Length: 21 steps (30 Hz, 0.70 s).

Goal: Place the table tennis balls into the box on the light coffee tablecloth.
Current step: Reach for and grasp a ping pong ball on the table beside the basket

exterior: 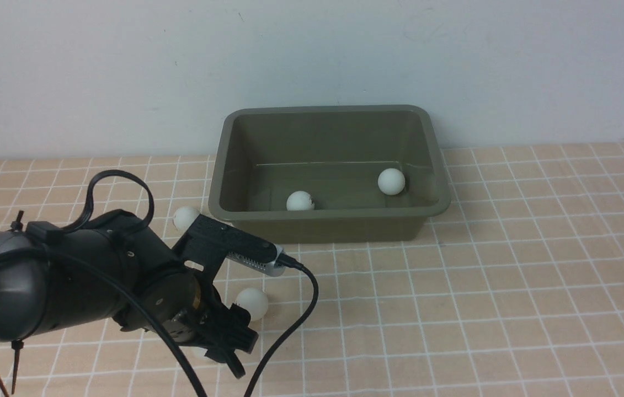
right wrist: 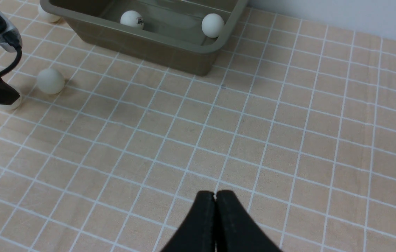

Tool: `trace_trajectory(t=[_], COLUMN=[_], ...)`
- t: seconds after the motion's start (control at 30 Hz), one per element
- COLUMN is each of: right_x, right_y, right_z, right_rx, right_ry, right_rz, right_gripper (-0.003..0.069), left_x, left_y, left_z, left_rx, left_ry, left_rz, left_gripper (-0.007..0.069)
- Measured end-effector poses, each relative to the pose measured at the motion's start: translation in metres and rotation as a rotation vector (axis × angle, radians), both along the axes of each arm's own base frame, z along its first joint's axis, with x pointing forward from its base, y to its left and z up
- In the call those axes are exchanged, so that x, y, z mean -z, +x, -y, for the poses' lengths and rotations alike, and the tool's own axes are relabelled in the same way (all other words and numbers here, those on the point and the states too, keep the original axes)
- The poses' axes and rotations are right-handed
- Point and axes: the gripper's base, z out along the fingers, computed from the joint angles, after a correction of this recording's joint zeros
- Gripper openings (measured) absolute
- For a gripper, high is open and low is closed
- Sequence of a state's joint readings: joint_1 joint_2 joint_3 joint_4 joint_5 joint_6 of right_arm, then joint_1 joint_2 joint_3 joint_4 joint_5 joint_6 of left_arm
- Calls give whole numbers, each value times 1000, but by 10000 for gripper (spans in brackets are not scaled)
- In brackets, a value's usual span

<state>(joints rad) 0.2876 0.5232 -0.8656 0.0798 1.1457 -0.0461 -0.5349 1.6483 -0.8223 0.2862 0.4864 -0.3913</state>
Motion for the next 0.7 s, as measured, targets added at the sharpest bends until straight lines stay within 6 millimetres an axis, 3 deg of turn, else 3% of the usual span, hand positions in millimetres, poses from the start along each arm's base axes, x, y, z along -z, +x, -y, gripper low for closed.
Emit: trace_trajectory(t=[0.3, 0.43, 0.53, 0.7], right_x=[0, 0, 0, 0], right_y=[0, 0, 0, 0], right_z=[0, 0, 0, 0], right_rx=[0, 0, 0, 0], right_ry=[1, 1, 1, 1], right_rz=[0, 0, 0, 0], right_gripper=[-15, -15, -15, -15], left_x=[14, 14, 14, 14], left_y=[1, 1, 1, 2], left_z=[1, 1, 1, 1], left_rx=[-7, -7, -7, -8], left_ry=[16, 16, 16, 18], left_rz=[-44, -44, -44, -45], left_gripper=[512, 444, 309, 301])
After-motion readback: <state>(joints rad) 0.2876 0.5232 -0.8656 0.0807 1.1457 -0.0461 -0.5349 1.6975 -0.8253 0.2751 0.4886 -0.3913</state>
